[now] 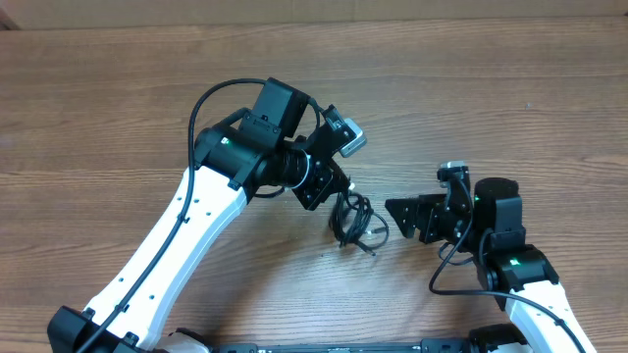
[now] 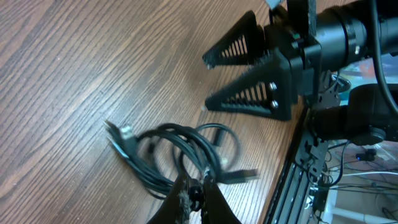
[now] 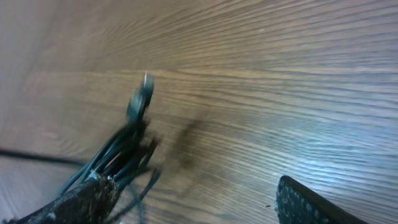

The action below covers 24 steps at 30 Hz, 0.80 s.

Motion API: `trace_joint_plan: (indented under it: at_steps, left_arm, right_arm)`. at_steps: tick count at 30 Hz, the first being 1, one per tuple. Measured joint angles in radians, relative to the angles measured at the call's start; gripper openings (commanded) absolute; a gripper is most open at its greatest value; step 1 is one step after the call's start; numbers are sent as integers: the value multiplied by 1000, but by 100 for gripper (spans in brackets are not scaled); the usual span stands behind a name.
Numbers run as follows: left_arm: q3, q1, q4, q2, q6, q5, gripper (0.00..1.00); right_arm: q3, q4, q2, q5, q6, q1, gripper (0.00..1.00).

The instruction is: Untangle cables

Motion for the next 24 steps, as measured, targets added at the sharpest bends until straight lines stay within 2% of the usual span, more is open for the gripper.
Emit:
trace_joint_plan:
  at_steps: [11,18,24]
  left_arm:
    - [-18,0,37,3,-45,-72,4]
    - [-20,0,110,55,-133,-93,4]
    - [-20,0,115,146,-177,-94,4]
  right_arm:
    - [0,45,5,42,80,69,77]
    - [0,44,106,93,97,122,77]
    - [0,62,165,112,101,127,75]
